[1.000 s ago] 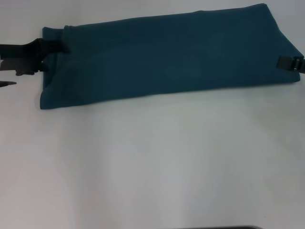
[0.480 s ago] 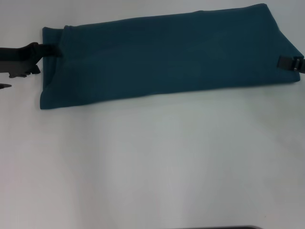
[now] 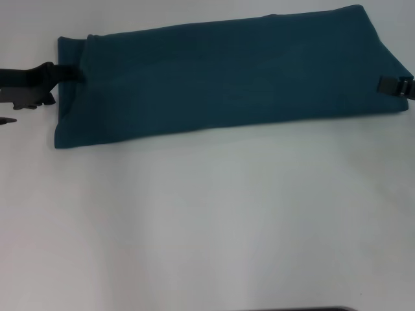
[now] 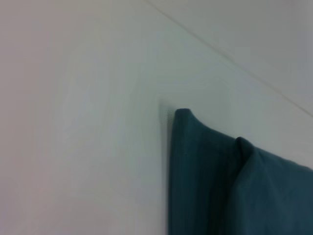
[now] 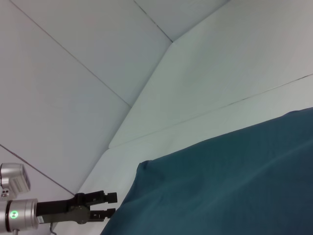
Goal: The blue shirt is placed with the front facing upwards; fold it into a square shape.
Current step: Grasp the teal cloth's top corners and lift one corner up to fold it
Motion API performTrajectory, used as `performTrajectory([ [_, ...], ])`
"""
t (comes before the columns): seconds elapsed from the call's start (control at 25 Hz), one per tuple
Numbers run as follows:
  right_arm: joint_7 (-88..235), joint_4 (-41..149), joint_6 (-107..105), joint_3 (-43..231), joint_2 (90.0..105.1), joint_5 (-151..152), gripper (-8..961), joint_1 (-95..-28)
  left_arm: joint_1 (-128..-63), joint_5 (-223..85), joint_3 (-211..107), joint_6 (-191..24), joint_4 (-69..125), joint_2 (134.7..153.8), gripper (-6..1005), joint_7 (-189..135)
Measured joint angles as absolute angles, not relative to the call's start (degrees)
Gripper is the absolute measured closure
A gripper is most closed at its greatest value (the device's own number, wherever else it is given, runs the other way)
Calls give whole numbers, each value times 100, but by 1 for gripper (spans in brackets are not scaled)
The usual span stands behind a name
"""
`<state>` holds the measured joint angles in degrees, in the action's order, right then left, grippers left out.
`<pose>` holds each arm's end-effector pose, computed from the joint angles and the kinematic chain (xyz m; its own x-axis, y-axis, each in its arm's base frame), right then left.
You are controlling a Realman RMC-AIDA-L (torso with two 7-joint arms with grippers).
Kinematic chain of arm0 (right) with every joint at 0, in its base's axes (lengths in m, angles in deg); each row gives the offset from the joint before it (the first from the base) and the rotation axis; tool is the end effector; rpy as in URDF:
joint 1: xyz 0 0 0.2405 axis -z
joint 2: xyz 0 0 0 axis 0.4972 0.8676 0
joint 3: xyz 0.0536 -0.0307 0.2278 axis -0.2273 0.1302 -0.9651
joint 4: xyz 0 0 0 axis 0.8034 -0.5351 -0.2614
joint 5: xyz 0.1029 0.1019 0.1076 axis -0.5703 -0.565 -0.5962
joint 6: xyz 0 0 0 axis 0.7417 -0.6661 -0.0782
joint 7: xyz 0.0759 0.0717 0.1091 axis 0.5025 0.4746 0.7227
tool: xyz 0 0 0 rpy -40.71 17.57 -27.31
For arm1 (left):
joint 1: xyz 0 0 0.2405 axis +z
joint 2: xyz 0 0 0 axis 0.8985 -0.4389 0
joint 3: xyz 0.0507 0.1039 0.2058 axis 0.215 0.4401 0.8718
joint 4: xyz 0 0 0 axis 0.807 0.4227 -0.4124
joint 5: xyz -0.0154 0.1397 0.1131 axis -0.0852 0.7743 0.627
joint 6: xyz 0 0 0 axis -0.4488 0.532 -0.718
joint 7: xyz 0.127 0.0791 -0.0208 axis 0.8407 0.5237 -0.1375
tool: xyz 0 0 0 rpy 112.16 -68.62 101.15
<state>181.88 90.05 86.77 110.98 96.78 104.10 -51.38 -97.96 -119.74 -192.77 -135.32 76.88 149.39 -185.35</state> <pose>0.2948 0.2688 0.0788 0.2845 -0.7271 -0.6248 -0.9047 -0.4193 0.0760 -0.2799 0.3603 0.0216 0.0066 0.8244 0.5659 0.9721 0.1275 -0.1971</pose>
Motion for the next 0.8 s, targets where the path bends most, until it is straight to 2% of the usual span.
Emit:
performTrajectory([
  [0.6, 18188, 9006, 8677, 11099, 9678, 10410, 43, -5118, -9885, -11909, -19261, -13751, 7664, 15023, 126, -18545],
  [0.8, 18188, 9017, 8677, 11099, 9678, 10410, 44, -5117, -10074, -11856, -19242, -14077, 7526, 14999, 129, -18599],
])
